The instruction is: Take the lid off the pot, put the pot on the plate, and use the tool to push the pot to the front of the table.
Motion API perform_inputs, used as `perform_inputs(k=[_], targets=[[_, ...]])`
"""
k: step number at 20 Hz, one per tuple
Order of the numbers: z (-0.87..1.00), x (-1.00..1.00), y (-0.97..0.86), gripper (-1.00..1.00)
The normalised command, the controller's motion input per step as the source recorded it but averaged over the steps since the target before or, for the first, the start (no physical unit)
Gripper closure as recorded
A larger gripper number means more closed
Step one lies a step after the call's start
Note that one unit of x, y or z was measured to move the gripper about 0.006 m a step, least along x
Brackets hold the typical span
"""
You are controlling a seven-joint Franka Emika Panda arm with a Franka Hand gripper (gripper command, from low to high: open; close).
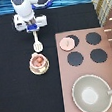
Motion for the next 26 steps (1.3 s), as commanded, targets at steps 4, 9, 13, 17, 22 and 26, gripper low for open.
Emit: perform_inputs(k=[4, 9, 13, 17, 22, 26], targets=[[-0.23, 0.76, -0.43, 1.0], [-0.02, 1.0, -0.23, 1.0], [0.28, 0.96, 0.13, 1.0], [0.49, 0.26, 0.74, 1.0], [0.38, -0.02, 0.9, 1.0], [0.04, 0.49, 0.38, 1.0]])
